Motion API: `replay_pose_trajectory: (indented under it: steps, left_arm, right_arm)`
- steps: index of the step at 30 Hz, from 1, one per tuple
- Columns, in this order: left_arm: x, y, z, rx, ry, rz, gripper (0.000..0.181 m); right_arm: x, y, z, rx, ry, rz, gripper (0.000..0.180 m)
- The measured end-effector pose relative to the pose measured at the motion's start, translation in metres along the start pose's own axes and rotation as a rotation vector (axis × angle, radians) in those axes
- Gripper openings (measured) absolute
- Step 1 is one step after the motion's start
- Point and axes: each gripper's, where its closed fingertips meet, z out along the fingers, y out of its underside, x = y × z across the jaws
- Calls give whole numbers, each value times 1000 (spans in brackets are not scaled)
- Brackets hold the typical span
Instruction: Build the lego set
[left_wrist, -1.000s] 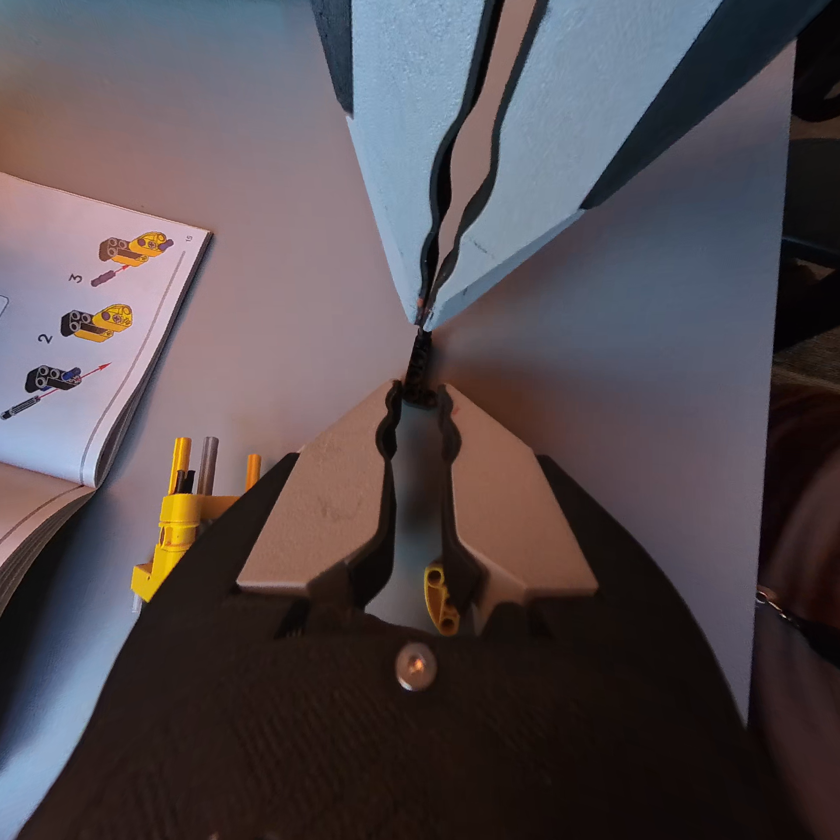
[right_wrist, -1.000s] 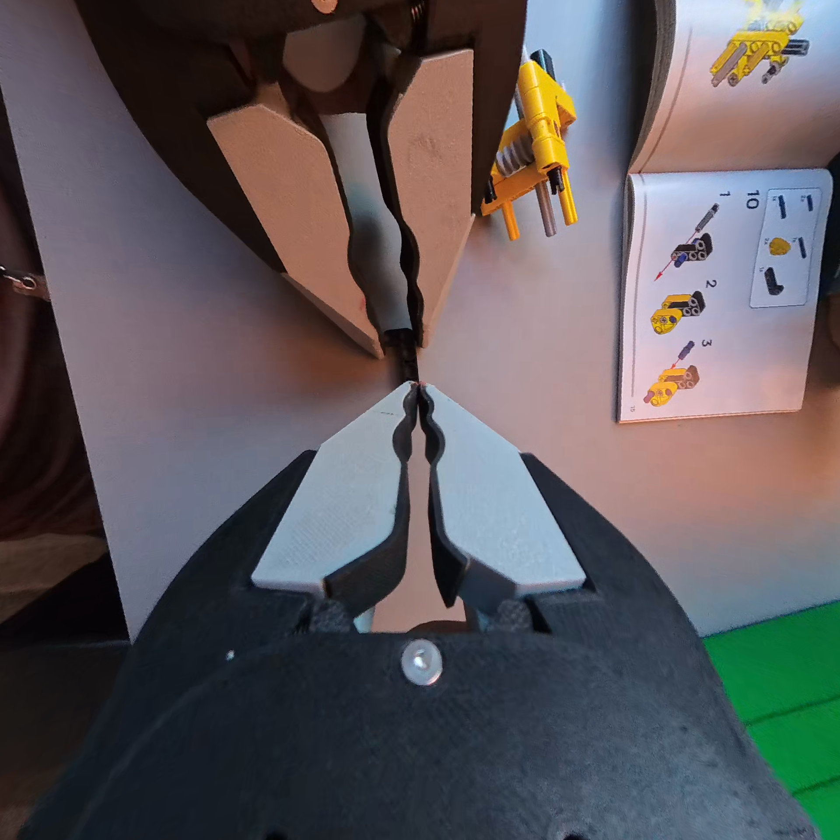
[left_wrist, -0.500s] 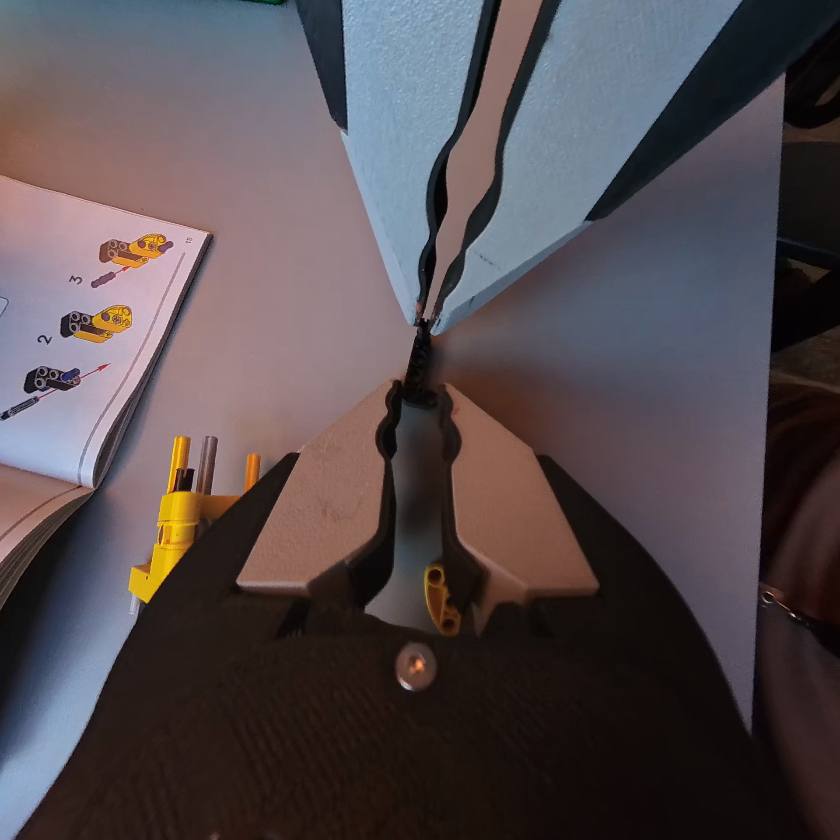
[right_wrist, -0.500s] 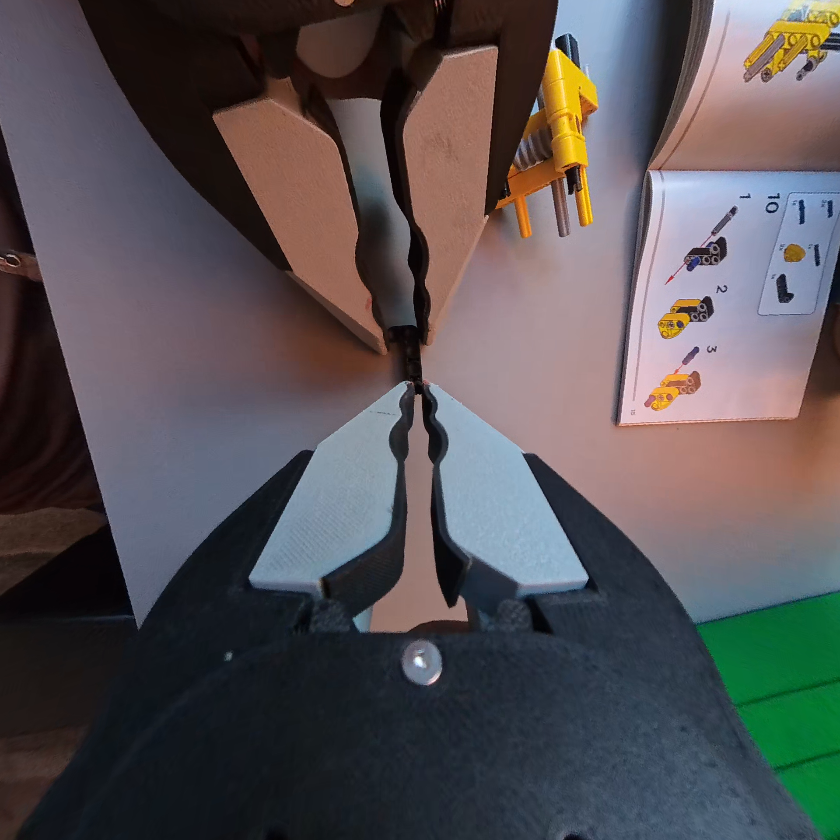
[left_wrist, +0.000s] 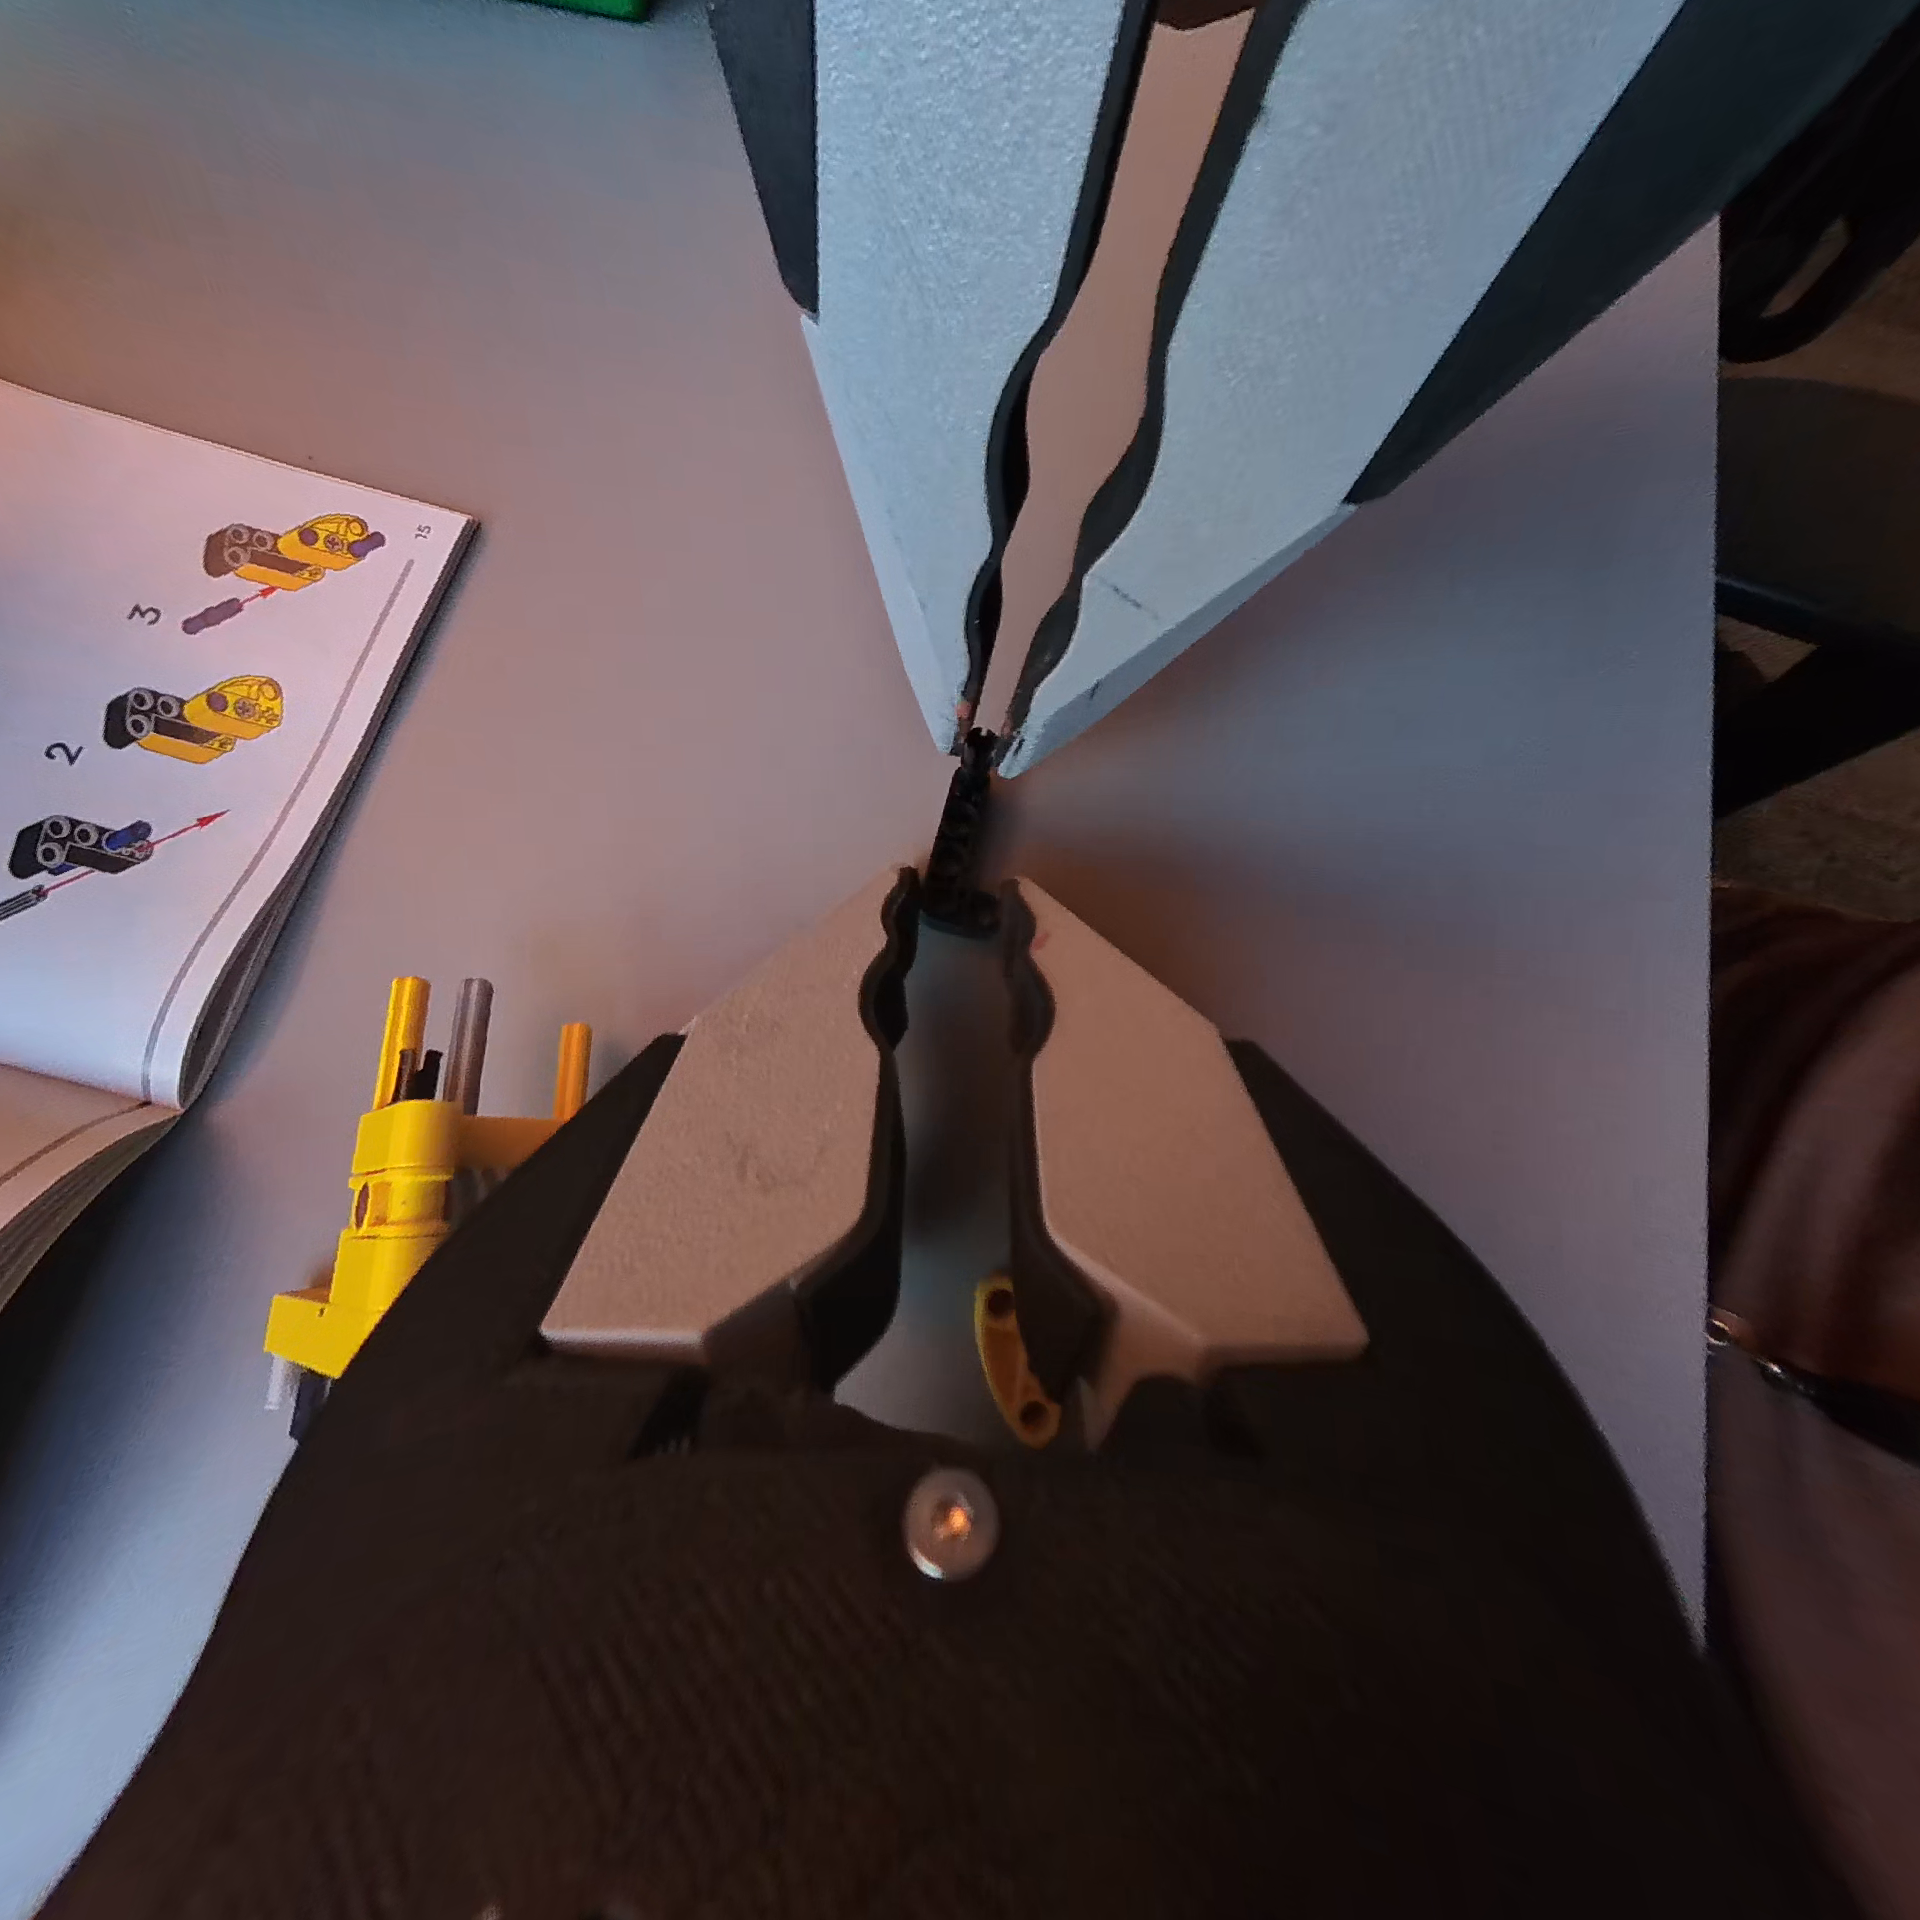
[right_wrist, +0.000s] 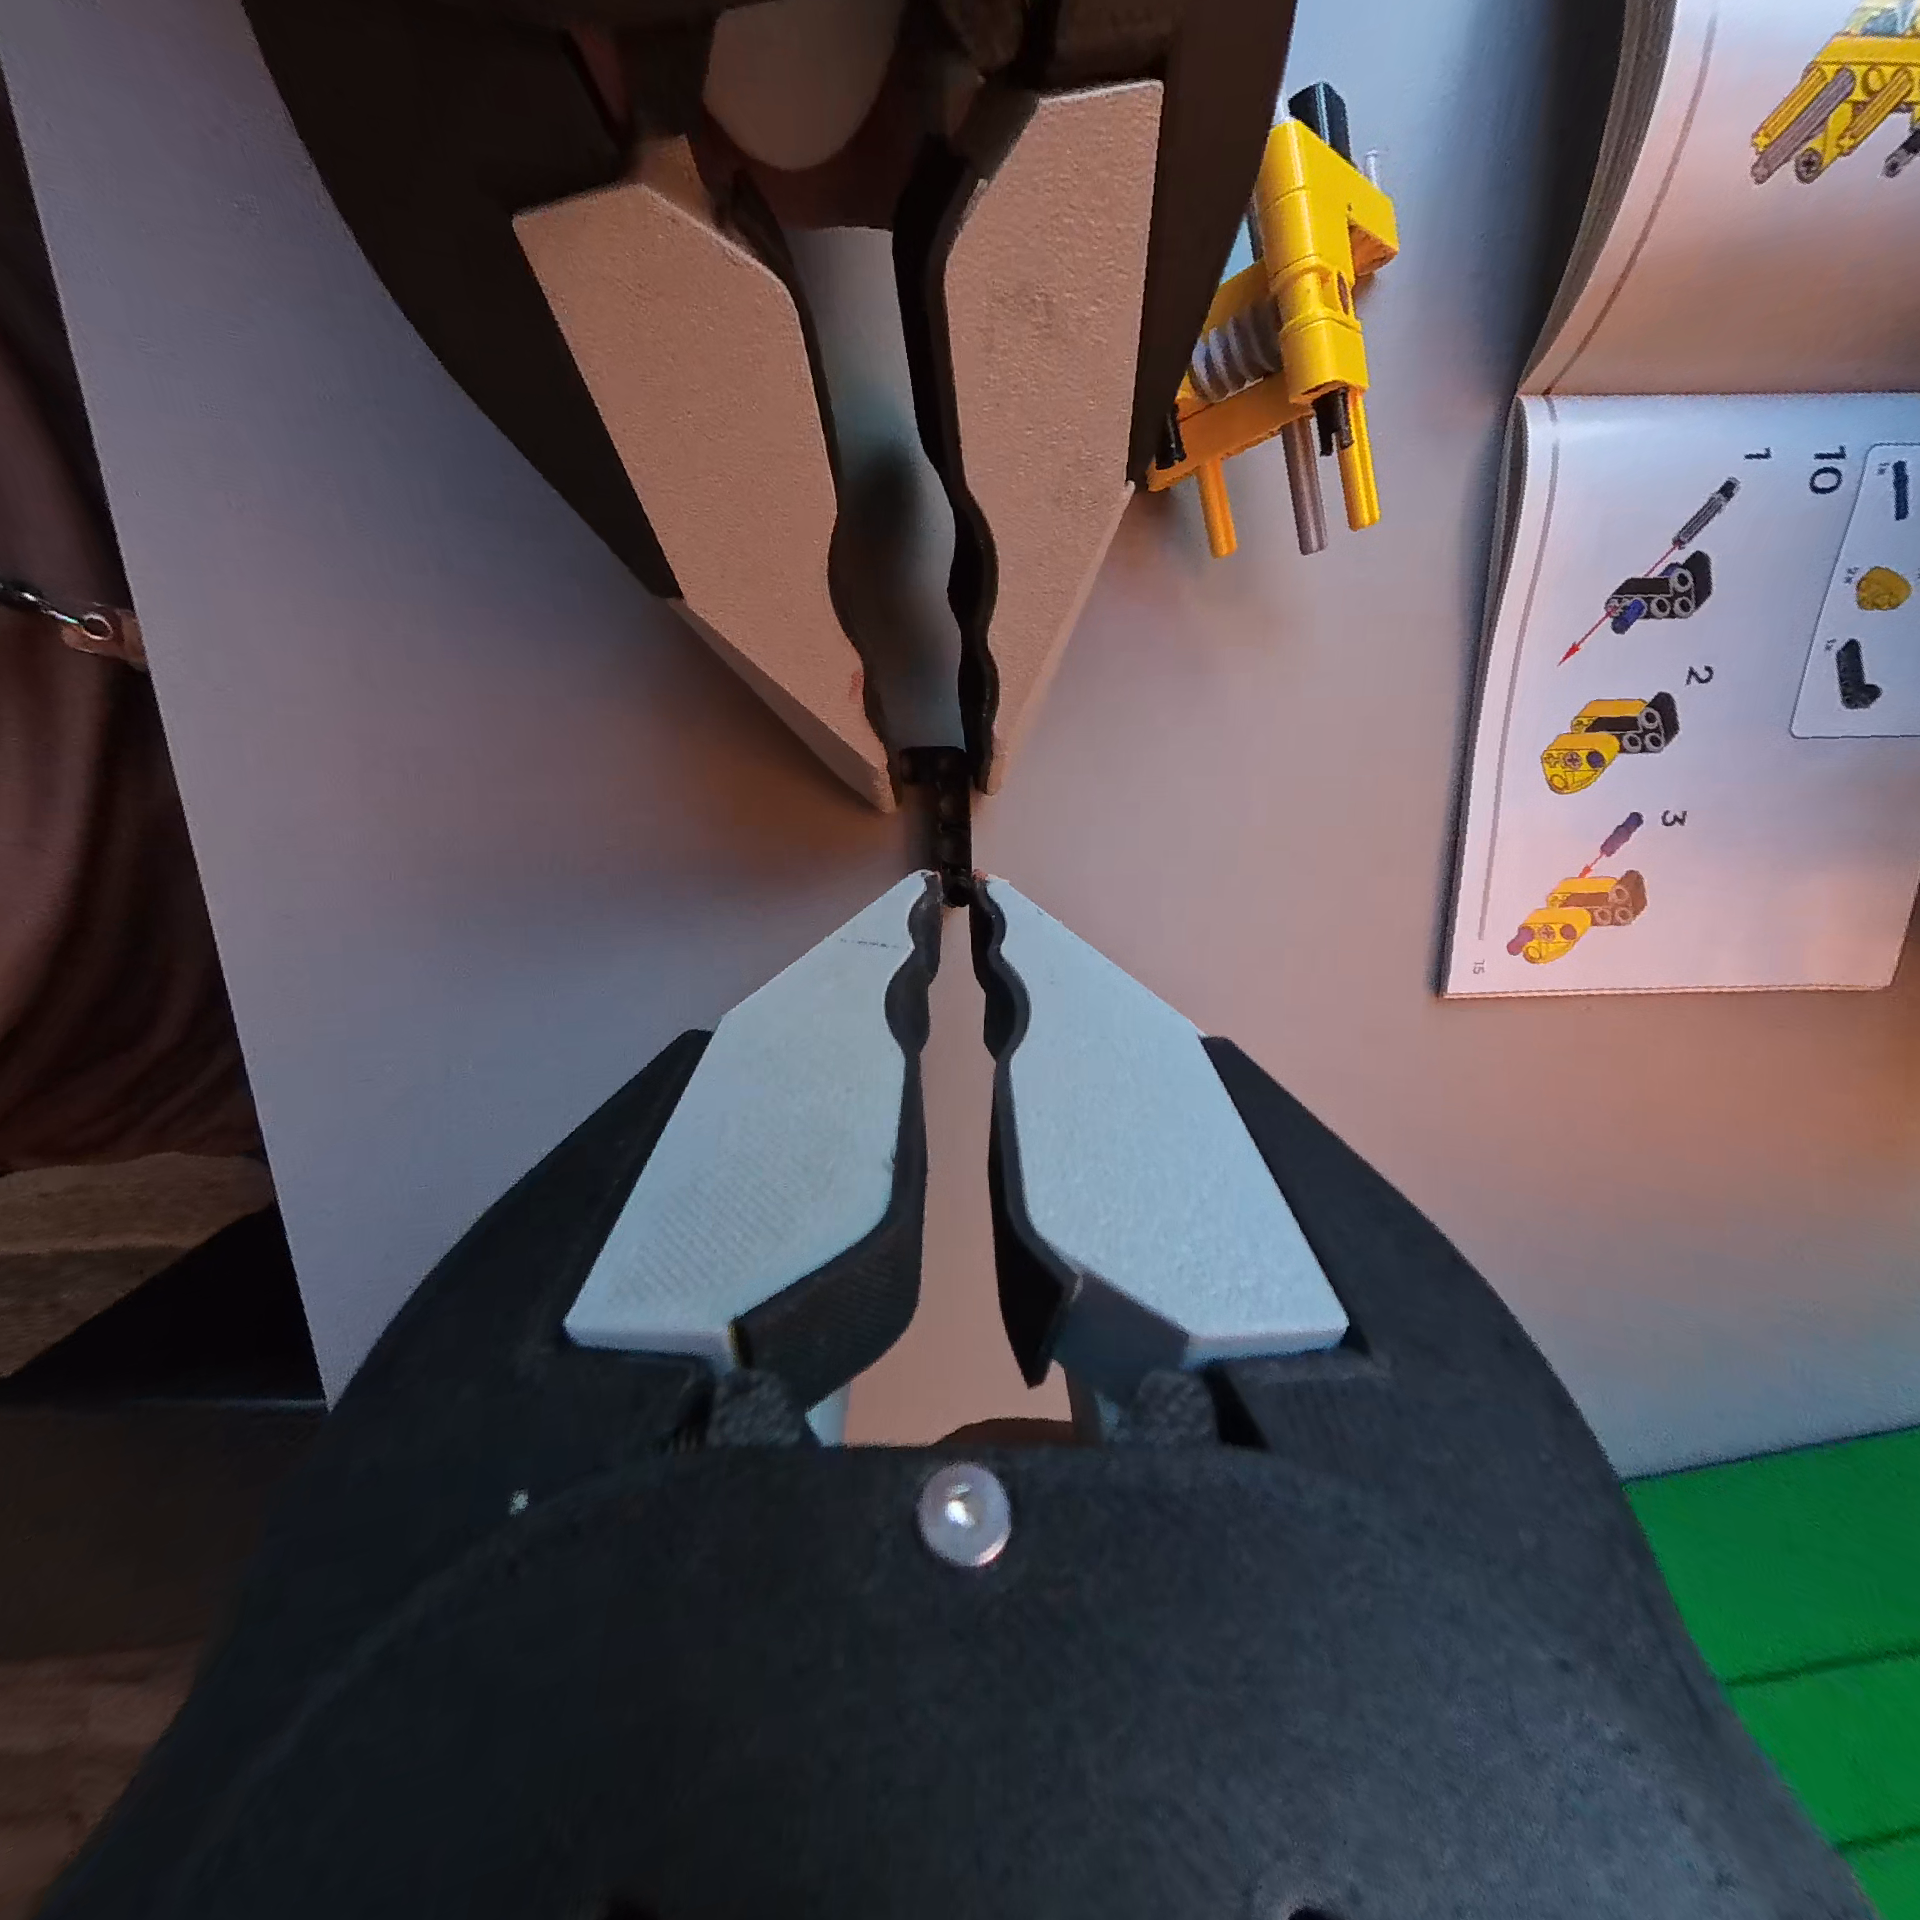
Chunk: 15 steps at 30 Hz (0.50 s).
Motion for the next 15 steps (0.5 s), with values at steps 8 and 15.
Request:
replay_pose_trajectory:
  steps: [8, 15]
  left_arm:
    - [0, 0, 0, -6, -12, 12, 13]
    - [0, 0, 0, -7, -23, 26, 13]
  right_arm:
    - [0, 1, 1, -24, 1, -15, 1]
    - [0, 1, 2, -16, -25, 6, 1]
